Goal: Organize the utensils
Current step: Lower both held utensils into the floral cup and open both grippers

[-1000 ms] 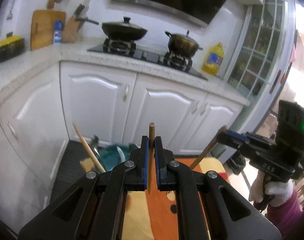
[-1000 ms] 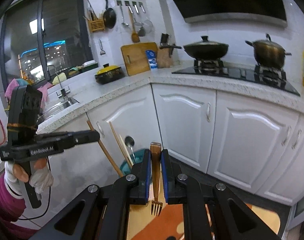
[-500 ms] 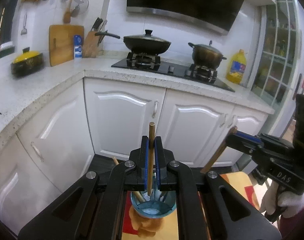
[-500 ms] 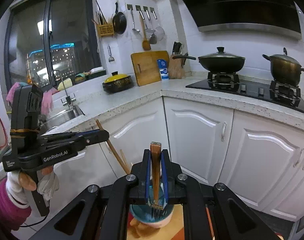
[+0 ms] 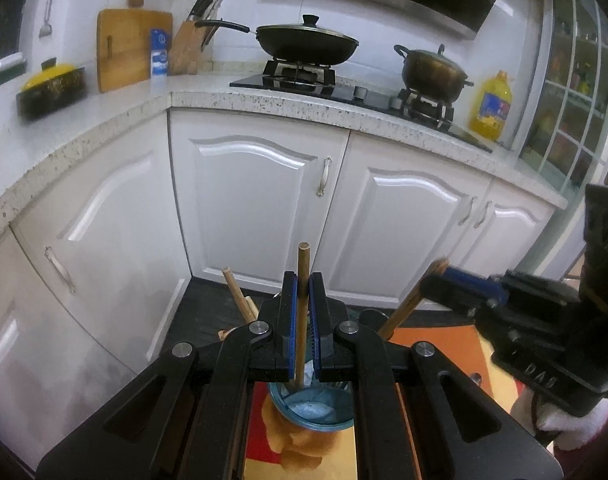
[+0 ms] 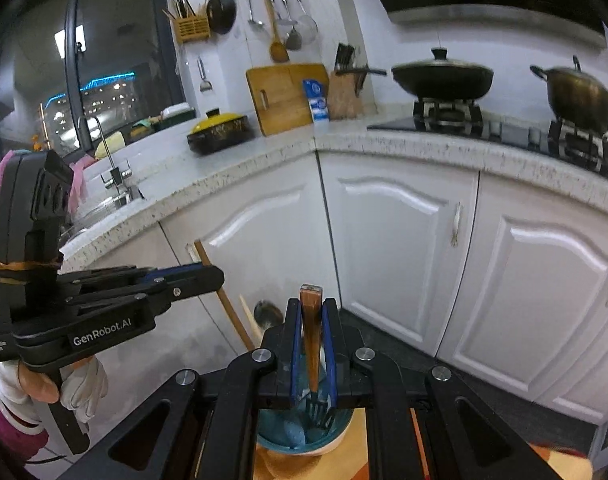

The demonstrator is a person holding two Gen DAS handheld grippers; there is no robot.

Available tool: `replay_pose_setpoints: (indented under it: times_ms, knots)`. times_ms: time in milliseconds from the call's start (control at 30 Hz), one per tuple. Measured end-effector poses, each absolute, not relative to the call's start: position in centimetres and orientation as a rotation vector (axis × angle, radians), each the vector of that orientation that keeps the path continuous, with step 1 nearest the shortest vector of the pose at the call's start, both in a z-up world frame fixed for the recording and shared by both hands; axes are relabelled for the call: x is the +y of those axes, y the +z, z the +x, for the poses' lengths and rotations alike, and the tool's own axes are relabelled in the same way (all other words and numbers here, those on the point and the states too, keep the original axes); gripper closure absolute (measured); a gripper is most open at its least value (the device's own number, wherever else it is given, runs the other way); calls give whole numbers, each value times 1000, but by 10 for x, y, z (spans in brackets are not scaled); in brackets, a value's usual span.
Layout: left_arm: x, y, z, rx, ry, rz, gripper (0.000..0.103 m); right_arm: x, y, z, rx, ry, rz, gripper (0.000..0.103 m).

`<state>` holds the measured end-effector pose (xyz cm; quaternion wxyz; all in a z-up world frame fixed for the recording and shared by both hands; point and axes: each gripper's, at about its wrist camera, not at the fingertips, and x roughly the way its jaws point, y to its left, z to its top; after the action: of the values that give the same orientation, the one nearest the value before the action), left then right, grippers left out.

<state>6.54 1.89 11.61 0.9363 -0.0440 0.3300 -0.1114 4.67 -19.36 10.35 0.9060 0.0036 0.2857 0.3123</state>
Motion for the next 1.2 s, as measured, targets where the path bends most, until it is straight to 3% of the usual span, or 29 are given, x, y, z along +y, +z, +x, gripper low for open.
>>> replay_pose_setpoints:
  times_ms: [367, 500, 600, 700, 833, 1200]
  knots:
    - [15, 107, 84, 698, -229, -130, 99, -207, 85, 70, 665, 661, 121, 93]
    - [15, 107, 83, 699, -232, -147, 99, -217, 87, 66, 655, 662, 163, 75]
    - [16, 108, 82, 698, -227, -148, 97, -219, 90, 62, 648, 657, 165, 75]
    - [18, 111, 77, 691, -229, -171, 90, -221, 91, 58, 655, 657, 170, 75]
    - [19, 116, 69, 674, -236, -177, 64, -226, 87, 50, 662, 651, 173, 75]
    - [15, 113, 44, 673, -214, -171, 63, -233, 79, 34, 687, 637, 170, 75]
